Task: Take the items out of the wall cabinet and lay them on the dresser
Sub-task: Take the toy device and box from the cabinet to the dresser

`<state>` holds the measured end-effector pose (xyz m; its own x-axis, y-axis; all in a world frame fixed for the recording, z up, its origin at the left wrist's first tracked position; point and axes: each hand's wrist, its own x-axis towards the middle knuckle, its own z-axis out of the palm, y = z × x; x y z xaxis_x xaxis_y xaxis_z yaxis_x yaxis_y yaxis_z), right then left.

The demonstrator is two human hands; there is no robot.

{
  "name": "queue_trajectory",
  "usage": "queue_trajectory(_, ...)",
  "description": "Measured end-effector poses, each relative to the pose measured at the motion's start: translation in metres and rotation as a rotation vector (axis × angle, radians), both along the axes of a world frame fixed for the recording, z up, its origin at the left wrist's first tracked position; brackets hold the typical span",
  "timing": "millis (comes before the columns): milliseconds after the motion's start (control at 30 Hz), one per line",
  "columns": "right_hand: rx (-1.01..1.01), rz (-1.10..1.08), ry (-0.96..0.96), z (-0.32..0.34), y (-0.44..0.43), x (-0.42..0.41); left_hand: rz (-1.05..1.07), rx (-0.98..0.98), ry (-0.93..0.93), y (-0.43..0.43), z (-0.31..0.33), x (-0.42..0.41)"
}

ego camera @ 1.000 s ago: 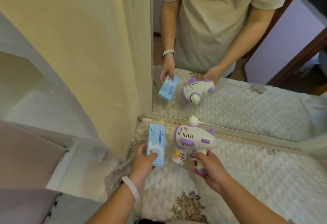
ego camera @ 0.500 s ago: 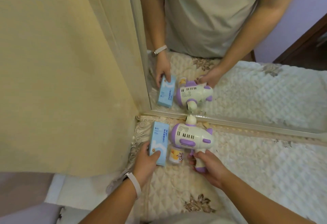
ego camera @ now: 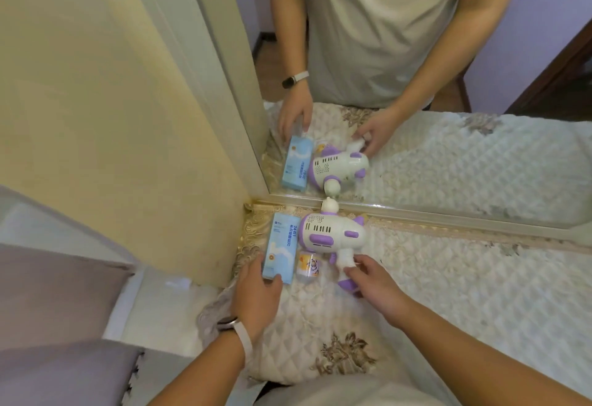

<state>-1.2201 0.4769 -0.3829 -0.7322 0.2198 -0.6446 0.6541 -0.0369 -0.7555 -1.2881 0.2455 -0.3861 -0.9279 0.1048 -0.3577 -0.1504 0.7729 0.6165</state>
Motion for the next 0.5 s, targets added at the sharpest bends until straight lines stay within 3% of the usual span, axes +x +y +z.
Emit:
queue_trajectory(233, 0.208, 0.158, 0.146, 0.030, 0.021, 0.034, -0.133, -0.246, 0.154, 0.007, 0.031, 0.055)
queue_trajectory(500, 0.623, 0.700, 0.475, 0.058, 0.046, 0.060, -0.102, -0.427, 0.386, 0.033, 0.068, 0.133)
